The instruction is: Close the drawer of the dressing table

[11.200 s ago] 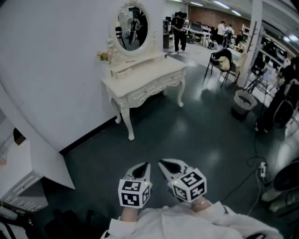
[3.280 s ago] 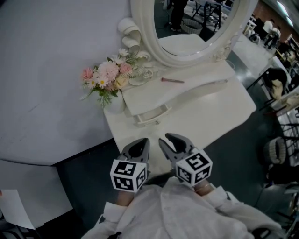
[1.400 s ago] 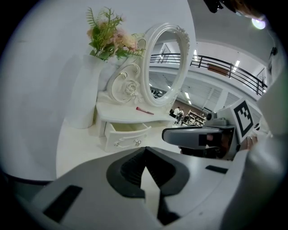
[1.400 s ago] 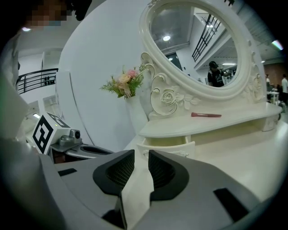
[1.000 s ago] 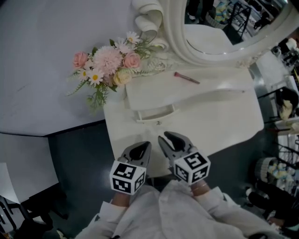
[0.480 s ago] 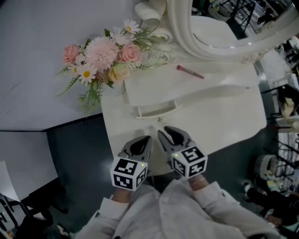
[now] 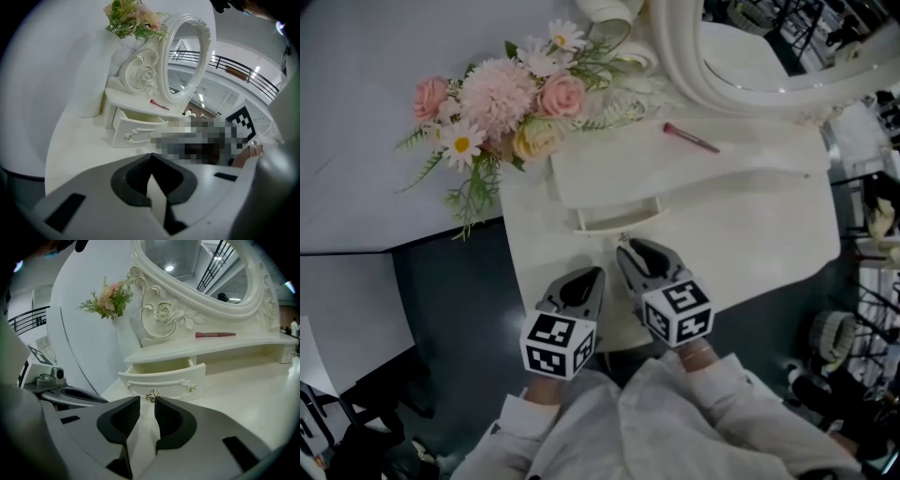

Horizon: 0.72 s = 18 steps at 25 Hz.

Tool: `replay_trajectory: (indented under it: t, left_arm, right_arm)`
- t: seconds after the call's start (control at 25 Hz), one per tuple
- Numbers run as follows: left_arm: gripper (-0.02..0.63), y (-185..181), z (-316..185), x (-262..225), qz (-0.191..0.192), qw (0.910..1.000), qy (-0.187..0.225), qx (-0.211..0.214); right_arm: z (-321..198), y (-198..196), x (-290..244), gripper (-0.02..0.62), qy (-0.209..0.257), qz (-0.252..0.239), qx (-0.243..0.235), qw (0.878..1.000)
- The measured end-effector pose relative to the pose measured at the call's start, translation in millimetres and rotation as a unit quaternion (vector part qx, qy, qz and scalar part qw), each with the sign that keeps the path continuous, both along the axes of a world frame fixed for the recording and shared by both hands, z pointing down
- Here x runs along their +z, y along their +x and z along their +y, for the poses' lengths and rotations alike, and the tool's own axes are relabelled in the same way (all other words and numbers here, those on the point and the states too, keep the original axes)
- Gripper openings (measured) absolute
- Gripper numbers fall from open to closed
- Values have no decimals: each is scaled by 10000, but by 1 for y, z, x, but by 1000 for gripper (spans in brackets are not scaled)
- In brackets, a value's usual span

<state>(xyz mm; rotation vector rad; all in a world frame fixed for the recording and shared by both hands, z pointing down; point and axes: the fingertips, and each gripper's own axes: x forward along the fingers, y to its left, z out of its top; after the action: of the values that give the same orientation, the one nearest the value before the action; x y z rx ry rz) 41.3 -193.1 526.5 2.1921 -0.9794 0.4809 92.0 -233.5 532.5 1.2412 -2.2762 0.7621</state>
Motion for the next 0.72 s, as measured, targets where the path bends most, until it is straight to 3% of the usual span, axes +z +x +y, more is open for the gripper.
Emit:
replay_trajectory:
  t: [0.72]
  left_arm:
    - [6, 1, -6, 2, 5, 10000, -41, -85]
  right_arm:
    - [-6, 2, 4, 92, -71, -99, 127, 9998]
